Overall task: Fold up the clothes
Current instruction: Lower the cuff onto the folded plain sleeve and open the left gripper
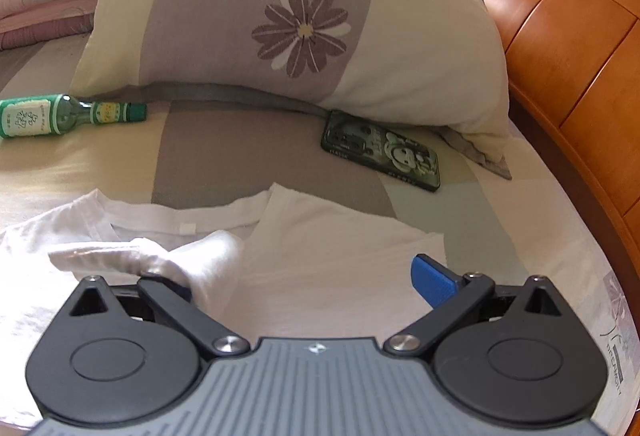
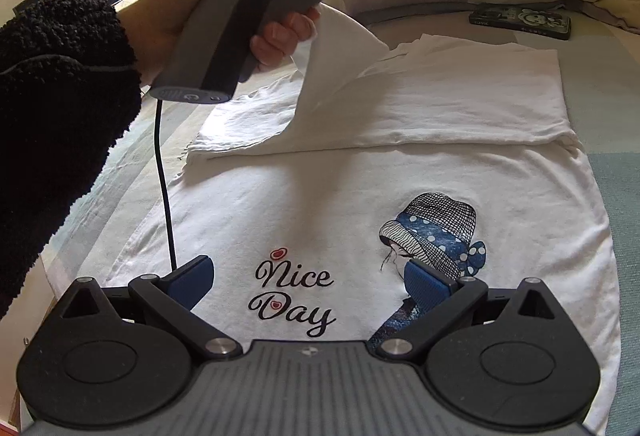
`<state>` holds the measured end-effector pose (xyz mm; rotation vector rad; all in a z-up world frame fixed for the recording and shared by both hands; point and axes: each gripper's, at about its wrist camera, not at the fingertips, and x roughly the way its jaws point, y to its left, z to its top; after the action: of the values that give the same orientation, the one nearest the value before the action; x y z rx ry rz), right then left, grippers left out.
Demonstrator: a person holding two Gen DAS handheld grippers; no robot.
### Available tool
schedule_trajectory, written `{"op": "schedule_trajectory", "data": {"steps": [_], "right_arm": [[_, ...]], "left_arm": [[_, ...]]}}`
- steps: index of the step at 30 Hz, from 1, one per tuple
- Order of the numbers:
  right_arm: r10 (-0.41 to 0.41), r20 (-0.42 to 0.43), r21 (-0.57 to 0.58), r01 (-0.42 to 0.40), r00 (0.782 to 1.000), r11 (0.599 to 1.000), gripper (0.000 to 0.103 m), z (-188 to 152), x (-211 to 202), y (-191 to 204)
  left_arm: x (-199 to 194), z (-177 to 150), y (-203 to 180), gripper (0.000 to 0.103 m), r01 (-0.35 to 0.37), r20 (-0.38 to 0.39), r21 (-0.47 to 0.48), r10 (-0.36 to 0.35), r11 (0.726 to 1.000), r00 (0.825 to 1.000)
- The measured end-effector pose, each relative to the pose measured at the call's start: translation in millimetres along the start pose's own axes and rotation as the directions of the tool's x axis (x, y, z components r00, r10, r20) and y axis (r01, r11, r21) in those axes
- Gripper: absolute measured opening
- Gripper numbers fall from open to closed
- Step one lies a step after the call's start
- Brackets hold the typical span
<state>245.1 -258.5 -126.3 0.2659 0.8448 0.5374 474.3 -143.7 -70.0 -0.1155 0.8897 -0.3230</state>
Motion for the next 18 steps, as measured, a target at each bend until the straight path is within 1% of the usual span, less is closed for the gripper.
{"op": "schedule_trajectory", "data": {"steps": [2,4,6,8,9,11,14,15,16,18], "right_arm": [[-0.006,-0.002,-0.009,0.006,1.000,1.000,0.103,-1,0,1],[-0.010,-0.004,-0.010,0.010,1.000,1.000,0.103,-1,1,0],[-0.021,-0.003,-0.004,0.021,1.000,1.000,0.103,-1,1,-2],[-0.042,0.015,0.006,0.042,0.999,0.999,0.103,-1,-1,-5],[-0.046,0.029,0.011,0.045,0.999,0.999,0.103,0,-2,-6],[-0.034,0.051,0.029,0.032,0.998,0.999,0.103,1,-6,-9],[-0.026,0.066,0.047,0.023,0.997,0.999,0.103,2,-8,-11],[-0.028,0.067,0.051,0.025,0.997,0.998,0.103,3,-8,-11],[-0.030,0.068,0.054,0.027,0.997,0.998,0.103,3,-8,-12],[-0.033,0.070,0.060,0.028,0.997,0.998,0.103,3,-7,-13]], "left_arm": [[10,-8,-2,0.100,0.008,-0.032,0.036,-0.007,0.999,0.999],[17,-16,-5,0.100,0.032,-0.068,0.074,-0.027,0.997,0.997],[20,-24,-7,0.100,0.081,-0.110,0.096,-0.070,0.992,0.991],[16,-33,-3,0.100,0.133,-0.129,0.087,-0.121,0.987,0.984],[13,-38,2,0.100,0.157,-0.127,0.062,-0.148,0.986,0.981],[4,-45,17,0.101,0.204,-0.103,-0.026,-0.206,0.979,0.973],[-8,-56,41,0.101,0.275,-0.057,-0.155,-0.287,0.949,0.956],[-10,-59,48,0.101,0.288,-0.040,-0.198,-0.302,0.937,0.953],[-10,-61,56,0.101,0.288,-0.023,-0.242,-0.302,0.926,0.953],[-6,-63,67,0.101,0.265,-0.004,-0.315,-0.281,0.911,0.960]]}}
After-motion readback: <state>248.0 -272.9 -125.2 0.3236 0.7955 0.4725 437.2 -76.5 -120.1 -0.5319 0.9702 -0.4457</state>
